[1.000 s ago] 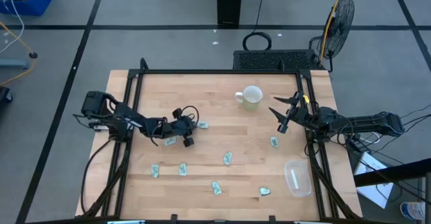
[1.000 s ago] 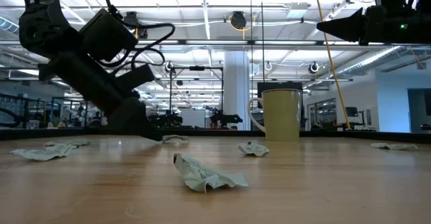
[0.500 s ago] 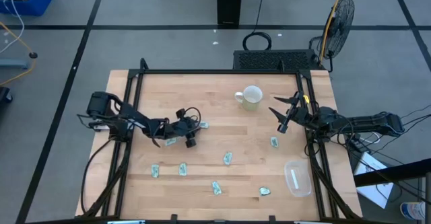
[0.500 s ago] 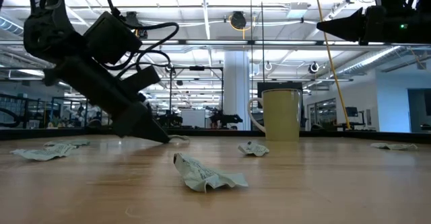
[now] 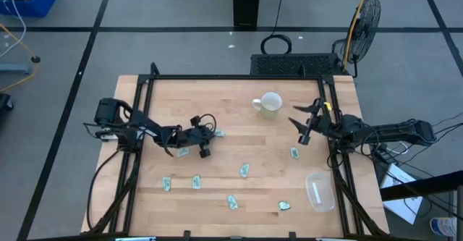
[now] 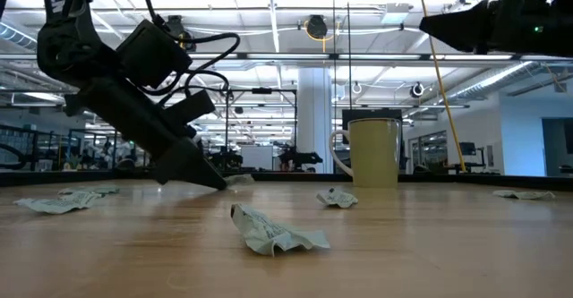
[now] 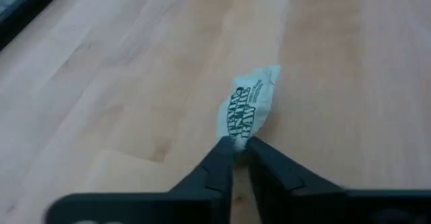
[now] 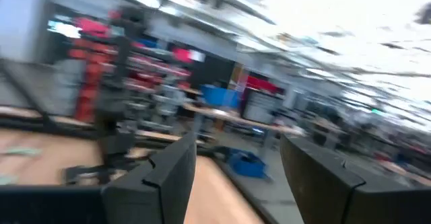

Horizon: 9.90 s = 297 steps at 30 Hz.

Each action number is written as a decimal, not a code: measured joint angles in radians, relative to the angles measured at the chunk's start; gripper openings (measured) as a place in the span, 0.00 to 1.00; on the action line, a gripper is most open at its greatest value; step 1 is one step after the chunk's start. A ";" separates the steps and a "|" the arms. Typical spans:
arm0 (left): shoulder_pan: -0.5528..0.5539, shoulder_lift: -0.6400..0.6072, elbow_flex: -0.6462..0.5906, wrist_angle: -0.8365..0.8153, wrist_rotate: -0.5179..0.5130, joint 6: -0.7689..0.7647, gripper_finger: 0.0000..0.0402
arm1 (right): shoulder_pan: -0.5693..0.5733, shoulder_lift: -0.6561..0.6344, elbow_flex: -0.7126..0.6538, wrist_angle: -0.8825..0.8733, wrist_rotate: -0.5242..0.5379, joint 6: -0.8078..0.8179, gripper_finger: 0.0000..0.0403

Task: Pick and place Stevia / Truvia into bins
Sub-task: Put the stevia packet into the transparent bin

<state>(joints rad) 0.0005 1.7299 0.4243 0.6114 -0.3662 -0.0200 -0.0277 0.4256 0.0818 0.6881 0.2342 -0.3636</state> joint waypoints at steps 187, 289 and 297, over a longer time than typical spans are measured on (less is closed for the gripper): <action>-0.080 -0.265 0.405 -0.468 0.138 0.181 0.20 | 0.401 0.623 0.369 -1.196 -0.026 0.771 0.30; 0.091 -0.279 0.406 -0.378 -0.033 0.289 0.20 | 0.738 0.921 0.910 -1.393 0.075 1.226 0.14; 0.125 -0.279 0.406 -0.383 -0.025 0.243 0.20 | 0.703 1.129 0.886 -1.205 -0.081 1.121 0.13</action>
<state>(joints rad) 0.1254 1.4509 0.8303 0.2283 -0.3912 0.2227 0.6753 1.5550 0.9676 -0.5173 0.1532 0.7576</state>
